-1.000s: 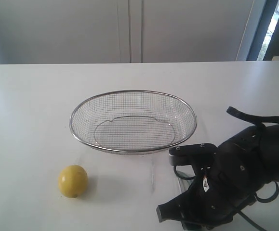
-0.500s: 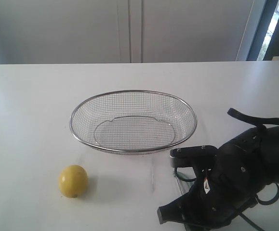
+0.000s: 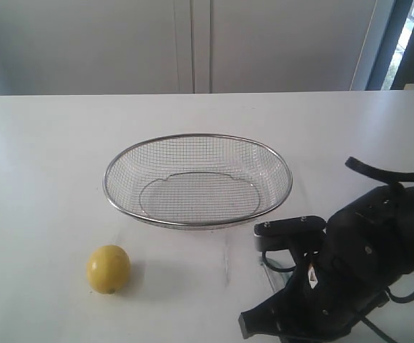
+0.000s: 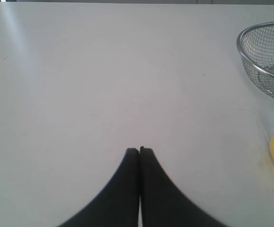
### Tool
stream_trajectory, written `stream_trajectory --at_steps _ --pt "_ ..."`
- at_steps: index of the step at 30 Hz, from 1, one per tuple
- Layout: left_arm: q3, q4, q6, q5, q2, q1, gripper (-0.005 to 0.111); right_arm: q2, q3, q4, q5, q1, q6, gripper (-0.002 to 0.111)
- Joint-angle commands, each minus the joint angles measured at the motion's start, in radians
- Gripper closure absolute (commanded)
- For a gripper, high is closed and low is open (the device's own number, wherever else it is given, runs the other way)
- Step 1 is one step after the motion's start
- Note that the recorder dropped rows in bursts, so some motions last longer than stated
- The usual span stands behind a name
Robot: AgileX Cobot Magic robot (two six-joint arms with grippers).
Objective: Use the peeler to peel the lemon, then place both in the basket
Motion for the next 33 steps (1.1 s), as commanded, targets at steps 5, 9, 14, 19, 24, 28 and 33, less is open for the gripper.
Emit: stream_trajectory --at_steps 5,9,14,19,24,28,33 --pt "0.005 -0.002 0.001 0.0 -0.005 0.0 0.107 -0.199 0.004 -0.006 0.074 0.005 -0.044 0.108" --pt "0.005 -0.002 0.001 0.0 -0.005 0.0 0.107 -0.298 0.004 -0.003 0.102 0.005 -0.093 0.108" --pt "0.005 -0.002 0.001 0.0 -0.005 0.0 0.107 -0.394 0.004 0.015 0.117 0.005 -0.23 0.108" --pt "0.005 -0.002 0.001 0.0 -0.005 0.0 0.107 -0.447 0.004 0.011 0.14 0.005 -0.366 0.108" --pt "0.005 -0.002 0.001 0.0 -0.005 0.0 0.107 -0.447 0.004 -0.049 0.106 0.005 -0.379 0.108" --pt "0.005 -0.002 0.001 0.0 -0.005 0.0 0.107 -0.447 0.004 -0.049 0.059 0.005 -0.379 0.108" --pt "0.005 -0.002 0.001 0.0 -0.005 0.0 0.107 -0.447 0.004 -0.049 0.006 0.005 -0.379 0.108"
